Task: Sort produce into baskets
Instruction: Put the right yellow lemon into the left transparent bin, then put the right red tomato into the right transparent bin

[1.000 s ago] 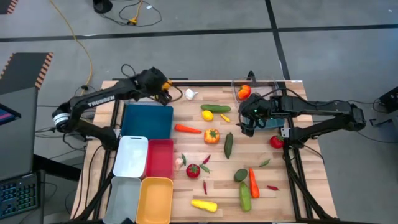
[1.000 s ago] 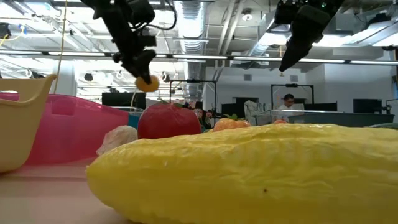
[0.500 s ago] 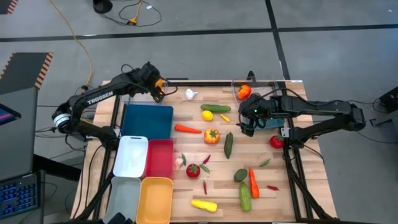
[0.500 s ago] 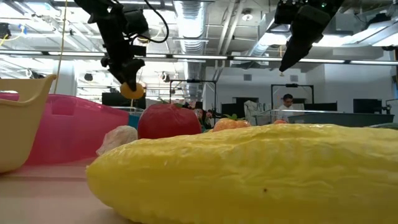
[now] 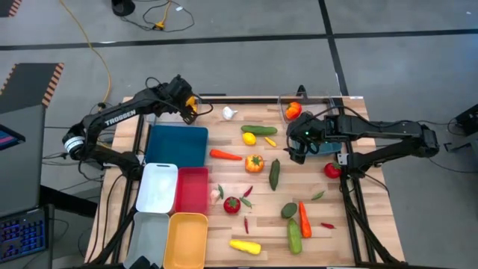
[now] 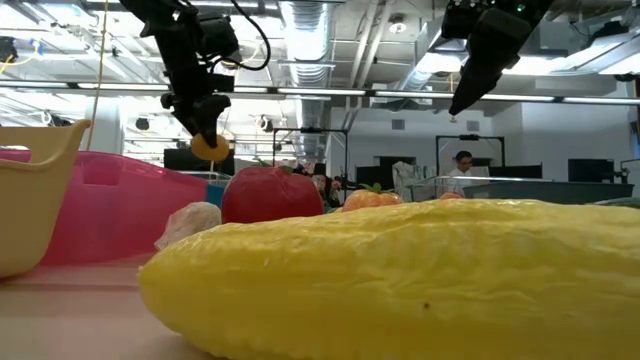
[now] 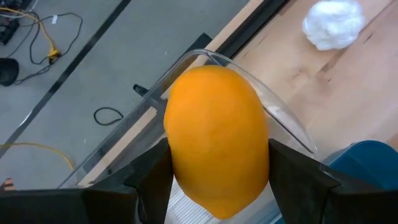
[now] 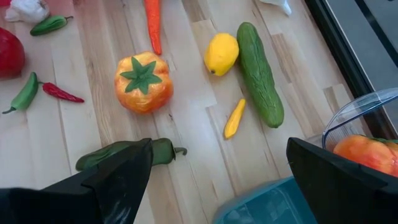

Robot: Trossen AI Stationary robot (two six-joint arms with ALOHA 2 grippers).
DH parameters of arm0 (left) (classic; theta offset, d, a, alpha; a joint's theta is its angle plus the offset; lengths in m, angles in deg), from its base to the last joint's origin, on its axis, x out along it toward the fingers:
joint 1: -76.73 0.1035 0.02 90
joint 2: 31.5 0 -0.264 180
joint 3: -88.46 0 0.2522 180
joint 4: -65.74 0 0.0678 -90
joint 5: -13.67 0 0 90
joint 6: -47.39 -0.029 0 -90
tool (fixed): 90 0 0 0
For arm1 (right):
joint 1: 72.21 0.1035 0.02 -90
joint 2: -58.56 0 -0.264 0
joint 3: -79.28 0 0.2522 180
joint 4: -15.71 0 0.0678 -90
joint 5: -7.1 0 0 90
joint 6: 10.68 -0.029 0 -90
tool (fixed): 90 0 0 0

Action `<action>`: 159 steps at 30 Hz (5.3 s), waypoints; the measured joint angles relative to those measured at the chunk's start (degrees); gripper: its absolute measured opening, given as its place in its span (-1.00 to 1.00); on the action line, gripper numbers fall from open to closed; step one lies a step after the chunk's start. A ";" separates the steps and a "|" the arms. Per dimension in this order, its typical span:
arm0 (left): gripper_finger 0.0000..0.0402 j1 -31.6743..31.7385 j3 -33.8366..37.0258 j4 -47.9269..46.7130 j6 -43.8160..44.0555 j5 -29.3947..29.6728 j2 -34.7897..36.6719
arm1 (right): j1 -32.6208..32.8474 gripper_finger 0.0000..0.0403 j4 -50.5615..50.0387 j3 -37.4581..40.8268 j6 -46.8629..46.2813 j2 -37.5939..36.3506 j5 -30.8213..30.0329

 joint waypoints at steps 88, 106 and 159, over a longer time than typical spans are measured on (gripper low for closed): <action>0.56 -0.02 0.00 -0.46 0.39 -0.37 -0.04 | 20.21 0.95 -39.46 9.68 -41.58 12.16 5.92; 0.56 -0.02 0.00 -0.46 0.39 -0.35 -0.04 | 20.11 0.95 -38.40 10.03 -40.70 25.42 5.90; 0.56 -0.02 0.00 -0.48 0.22 -1.79 -0.04 | 17.91 0.56 -37.54 8.25 -29.40 35.58 9.46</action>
